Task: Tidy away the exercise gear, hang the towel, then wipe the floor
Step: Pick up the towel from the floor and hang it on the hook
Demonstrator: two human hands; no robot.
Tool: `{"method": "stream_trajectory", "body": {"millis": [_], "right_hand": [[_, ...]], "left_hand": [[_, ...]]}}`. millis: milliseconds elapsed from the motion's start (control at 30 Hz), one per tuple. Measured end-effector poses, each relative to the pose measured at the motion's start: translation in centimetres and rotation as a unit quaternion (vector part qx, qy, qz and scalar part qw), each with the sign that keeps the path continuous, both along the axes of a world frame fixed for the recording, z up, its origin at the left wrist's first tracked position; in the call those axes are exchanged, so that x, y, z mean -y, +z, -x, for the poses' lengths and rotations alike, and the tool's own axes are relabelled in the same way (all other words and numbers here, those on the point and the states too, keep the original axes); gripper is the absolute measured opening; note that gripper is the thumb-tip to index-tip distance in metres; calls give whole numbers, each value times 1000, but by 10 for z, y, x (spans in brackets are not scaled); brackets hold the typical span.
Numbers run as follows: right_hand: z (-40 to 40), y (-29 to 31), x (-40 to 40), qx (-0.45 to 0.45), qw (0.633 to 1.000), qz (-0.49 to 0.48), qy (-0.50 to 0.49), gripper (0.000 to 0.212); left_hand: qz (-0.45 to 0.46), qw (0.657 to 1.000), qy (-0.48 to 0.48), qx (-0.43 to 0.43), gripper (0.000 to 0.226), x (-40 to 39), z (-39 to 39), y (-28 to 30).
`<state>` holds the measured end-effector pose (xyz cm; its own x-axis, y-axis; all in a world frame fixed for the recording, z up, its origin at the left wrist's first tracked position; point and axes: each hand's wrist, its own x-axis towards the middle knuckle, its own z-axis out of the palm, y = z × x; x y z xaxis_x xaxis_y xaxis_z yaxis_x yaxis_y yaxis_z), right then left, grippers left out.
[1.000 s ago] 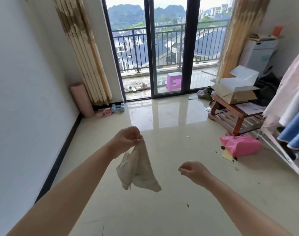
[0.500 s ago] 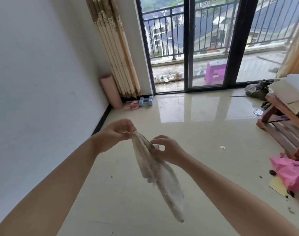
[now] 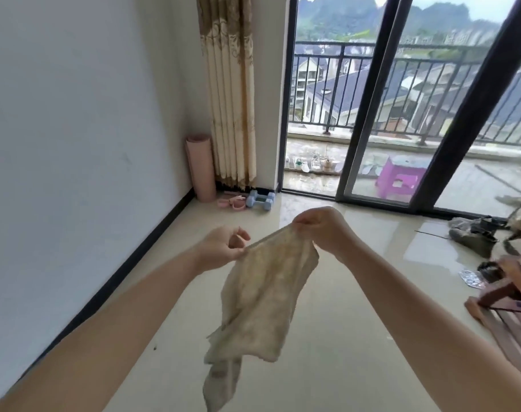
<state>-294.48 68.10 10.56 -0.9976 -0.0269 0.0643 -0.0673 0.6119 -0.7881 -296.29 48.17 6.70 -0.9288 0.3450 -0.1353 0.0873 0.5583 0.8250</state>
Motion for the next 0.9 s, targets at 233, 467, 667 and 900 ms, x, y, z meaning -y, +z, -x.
{"method": "stream_trajectory", "body": {"millis": [233, 467, 667, 900], "right_hand": [[116, 24, -49, -102, 992, -62, -49, 18], [249, 29, -160, -116, 981, 51, -147, 22], [374, -10, -259, -76, 972, 41, -219, 19], [518, -73, -265, 76, 979, -78, -172, 25]], "left_hand": [[47, 998, -30, -30, 30, -82, 136, -56], [-45, 997, 62, -26, 24, -166, 266, -93], [-143, 983, 92, 68, 20, -209, 385, -68], [-148, 984, 94, 31, 28, -201, 511, 12]]}}
